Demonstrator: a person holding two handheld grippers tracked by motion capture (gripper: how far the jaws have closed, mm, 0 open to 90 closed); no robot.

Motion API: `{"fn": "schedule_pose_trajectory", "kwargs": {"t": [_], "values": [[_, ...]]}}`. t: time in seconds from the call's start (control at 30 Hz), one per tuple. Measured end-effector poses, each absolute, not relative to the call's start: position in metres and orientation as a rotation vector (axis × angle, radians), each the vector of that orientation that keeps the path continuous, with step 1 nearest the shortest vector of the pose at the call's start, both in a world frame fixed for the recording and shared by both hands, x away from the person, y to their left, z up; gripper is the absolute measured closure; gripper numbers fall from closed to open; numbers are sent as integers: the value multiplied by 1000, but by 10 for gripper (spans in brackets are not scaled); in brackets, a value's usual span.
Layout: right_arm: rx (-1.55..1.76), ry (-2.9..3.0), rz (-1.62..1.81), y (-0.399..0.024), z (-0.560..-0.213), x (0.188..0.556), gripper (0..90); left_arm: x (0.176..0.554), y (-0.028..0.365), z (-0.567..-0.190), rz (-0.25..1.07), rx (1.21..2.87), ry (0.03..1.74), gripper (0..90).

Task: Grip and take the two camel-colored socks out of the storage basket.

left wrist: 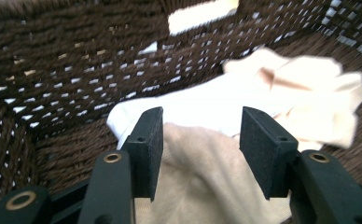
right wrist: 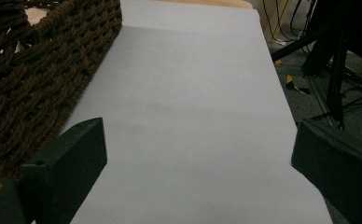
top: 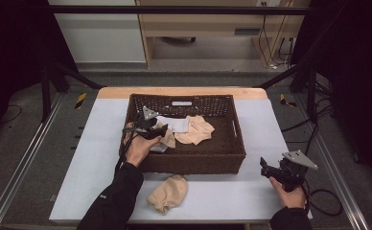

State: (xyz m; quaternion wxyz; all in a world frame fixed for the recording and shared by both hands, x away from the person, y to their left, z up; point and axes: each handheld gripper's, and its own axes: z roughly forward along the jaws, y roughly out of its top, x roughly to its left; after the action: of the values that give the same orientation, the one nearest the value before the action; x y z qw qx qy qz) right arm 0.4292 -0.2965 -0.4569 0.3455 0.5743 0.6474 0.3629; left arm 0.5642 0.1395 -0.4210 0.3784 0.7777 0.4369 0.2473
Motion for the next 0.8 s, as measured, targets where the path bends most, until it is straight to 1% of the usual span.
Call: {"fn": "schedule_pose_trajectory", "kwargs": {"t": [0.2,0.33,0.4,0.47,0.6,0.8], "values": [[1486,1682,937,-296,-457,429,38,563,134,-425,647,2045,1112,481],[1489,1686,934,-296,-458,430,38,564,132,-429,622,2082,1120,477],[1480,1693,930,-295,-458,430,39,566,132,-431,587,2108,1133,477],[1479,1694,932,-295,-458,430,40,567,132,-433,579,2132,1137,496],[1490,1689,935,-296,-458,429,39,568,132,-434,550,2144,1161,575],[1486,1692,932,-296,-458,429,40,569,135,-432,504,2152,1184,768]]}}
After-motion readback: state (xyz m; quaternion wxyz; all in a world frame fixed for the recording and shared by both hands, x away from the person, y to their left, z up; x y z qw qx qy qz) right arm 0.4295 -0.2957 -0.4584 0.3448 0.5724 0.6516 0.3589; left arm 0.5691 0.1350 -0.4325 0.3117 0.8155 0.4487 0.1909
